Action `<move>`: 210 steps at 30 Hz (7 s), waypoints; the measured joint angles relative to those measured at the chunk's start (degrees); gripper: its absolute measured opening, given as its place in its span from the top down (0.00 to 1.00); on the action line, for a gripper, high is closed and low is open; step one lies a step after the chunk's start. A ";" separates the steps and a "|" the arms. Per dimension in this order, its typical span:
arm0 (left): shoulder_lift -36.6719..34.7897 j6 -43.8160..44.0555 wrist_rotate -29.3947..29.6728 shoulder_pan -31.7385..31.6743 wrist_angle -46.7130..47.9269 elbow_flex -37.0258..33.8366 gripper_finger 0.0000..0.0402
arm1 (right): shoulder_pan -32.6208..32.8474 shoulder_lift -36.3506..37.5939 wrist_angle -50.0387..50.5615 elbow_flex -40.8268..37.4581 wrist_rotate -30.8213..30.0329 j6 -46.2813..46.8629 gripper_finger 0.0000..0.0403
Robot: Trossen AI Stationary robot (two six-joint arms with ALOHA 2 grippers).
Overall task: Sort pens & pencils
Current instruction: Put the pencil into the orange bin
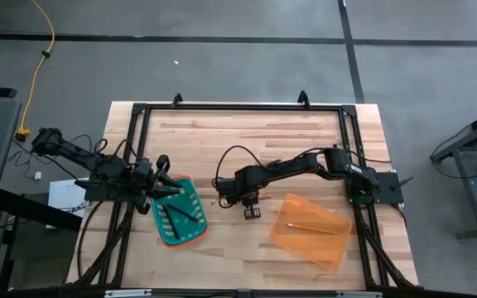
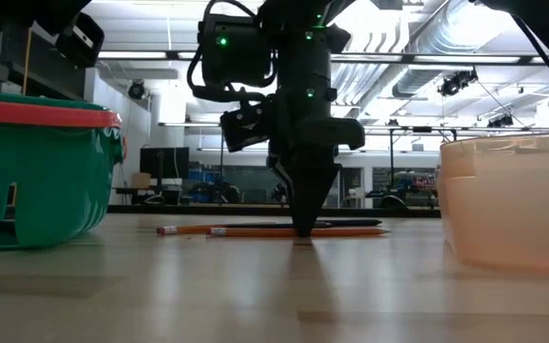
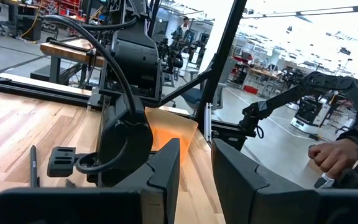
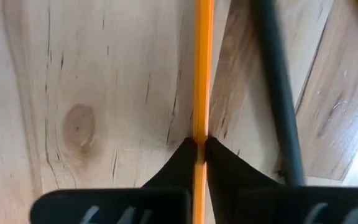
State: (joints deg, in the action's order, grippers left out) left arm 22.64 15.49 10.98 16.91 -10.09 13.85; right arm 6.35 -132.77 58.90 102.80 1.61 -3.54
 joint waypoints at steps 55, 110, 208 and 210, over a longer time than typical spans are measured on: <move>0.00 0.00 0.00 0.00 0.00 0.00 0.80 | 13.42 13.30 30.91 6.44 -3.02 28.52 1.00; 0.01 0.00 -0.02 0.00 0.00 0.00 0.80 | 20.08 33.86 0.60 -23.77 -9.63 44.58 0.74; -0.01 -0.01 -0.01 0.00 1.23 0.00 0.80 | -8.77 -6.54 -0.94 13.66 -7.64 -13.06 0.71; 0.01 0.01 0.01 0.00 1.21 0.00 0.80 | -8.95 -6.58 -0.90 13.66 -6.52 -12.91 0.75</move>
State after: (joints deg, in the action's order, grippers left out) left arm 22.65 15.50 10.98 16.91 -8.88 13.85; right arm -2.61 -139.35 58.00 116.46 -4.91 -16.44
